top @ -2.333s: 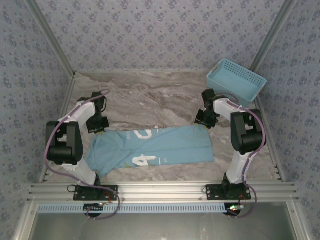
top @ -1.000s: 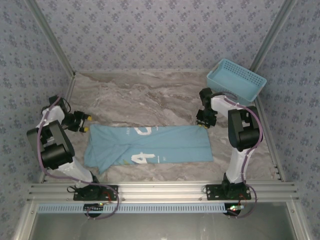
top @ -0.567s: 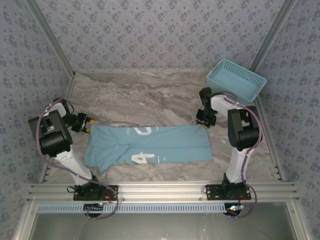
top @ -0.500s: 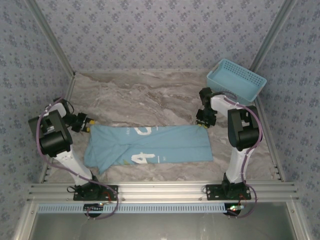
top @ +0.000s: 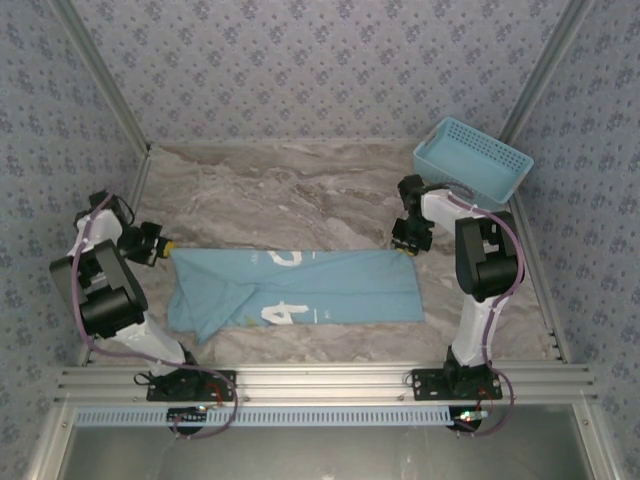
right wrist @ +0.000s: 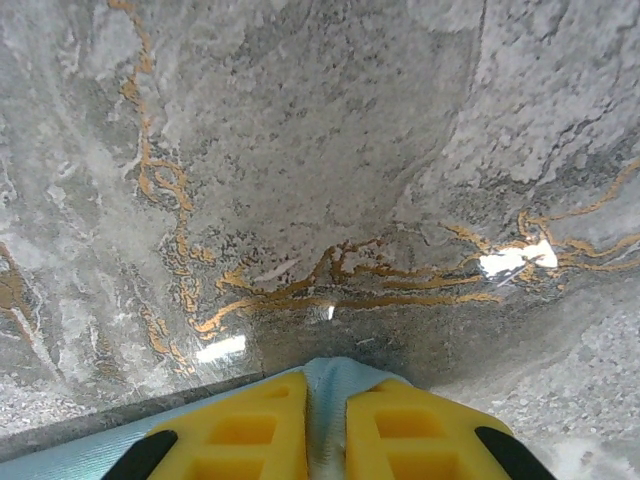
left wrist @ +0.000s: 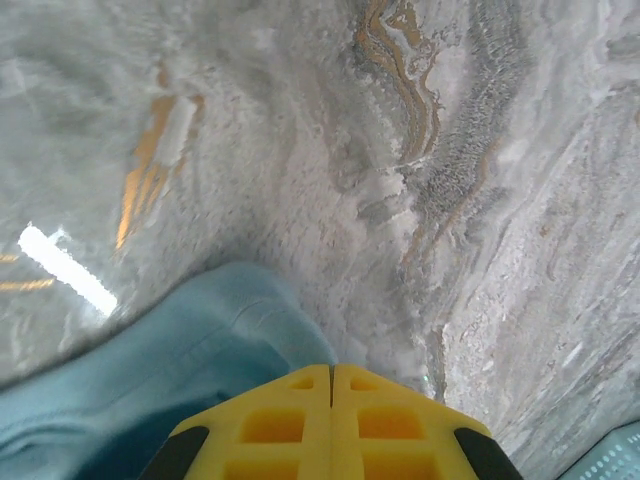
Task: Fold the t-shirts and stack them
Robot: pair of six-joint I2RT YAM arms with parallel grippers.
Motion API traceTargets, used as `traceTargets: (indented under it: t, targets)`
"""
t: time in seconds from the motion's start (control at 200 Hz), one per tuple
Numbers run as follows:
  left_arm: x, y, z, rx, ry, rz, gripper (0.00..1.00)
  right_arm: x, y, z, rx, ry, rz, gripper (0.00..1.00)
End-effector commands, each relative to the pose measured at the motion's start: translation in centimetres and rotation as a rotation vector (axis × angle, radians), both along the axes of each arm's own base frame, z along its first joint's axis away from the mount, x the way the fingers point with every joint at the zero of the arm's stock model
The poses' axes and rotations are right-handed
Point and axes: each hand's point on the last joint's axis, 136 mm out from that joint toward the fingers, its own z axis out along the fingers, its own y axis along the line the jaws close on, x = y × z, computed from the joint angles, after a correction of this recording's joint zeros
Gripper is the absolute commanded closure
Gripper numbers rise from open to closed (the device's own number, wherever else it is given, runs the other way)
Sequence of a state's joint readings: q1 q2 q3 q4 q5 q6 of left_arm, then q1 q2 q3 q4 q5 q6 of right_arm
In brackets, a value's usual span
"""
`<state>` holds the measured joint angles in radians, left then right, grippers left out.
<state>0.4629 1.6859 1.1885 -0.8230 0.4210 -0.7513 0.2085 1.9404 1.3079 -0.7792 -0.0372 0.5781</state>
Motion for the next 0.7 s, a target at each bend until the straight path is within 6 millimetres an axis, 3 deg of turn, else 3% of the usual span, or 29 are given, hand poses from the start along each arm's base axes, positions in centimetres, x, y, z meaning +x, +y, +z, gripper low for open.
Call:
traceTargets:
  t: [0.0, 0.155, 0.215, 0.32, 0.445, 0.565, 0.694]
  targets:
    - [-1.4, -0.1, 0.4, -0.01, 0.058, 0.033, 1.0, -0.5, -0.5, -1.3, -0.035, 0.042, -0.009, 0.86]
    - [-1.2, 0.1, -0.3, -0.013, 0.077, 0.016, 1.0, -0.5, -0.4, -1.4, -0.031, 0.04, -0.013, 0.86]
    - [-0.9, 0.7, -0.7, 0.011, 0.094, -0.002, 0.92, -0.2, -0.3, -1.3, -0.021, 0.026, -0.013, 0.84]
    - [-0.7, 2.6, -0.3, 0.108, 0.117, -0.025, 0.67, 0.6, 0.0, -0.3, -0.008, -0.016, -0.009, 0.73]
    - [-1.3, 3.4, 2.4, 0.261, 0.12, -0.075, 0.58, 1.0, -0.6, 2.0, -0.035, -0.074, -0.009, 0.64]
    - [-1.6, 0.4, 4.6, 0.296, 0.076, -0.15, 0.6, 1.0, -1.3, 4.3, -0.066, -0.144, -0.026, 0.62]
    - [-1.8, -4.3, 3.1, 0.161, 0.049, -0.17, 0.68, 0.5, -0.7, 4.9, -0.055, -0.17, -0.018, 0.68]
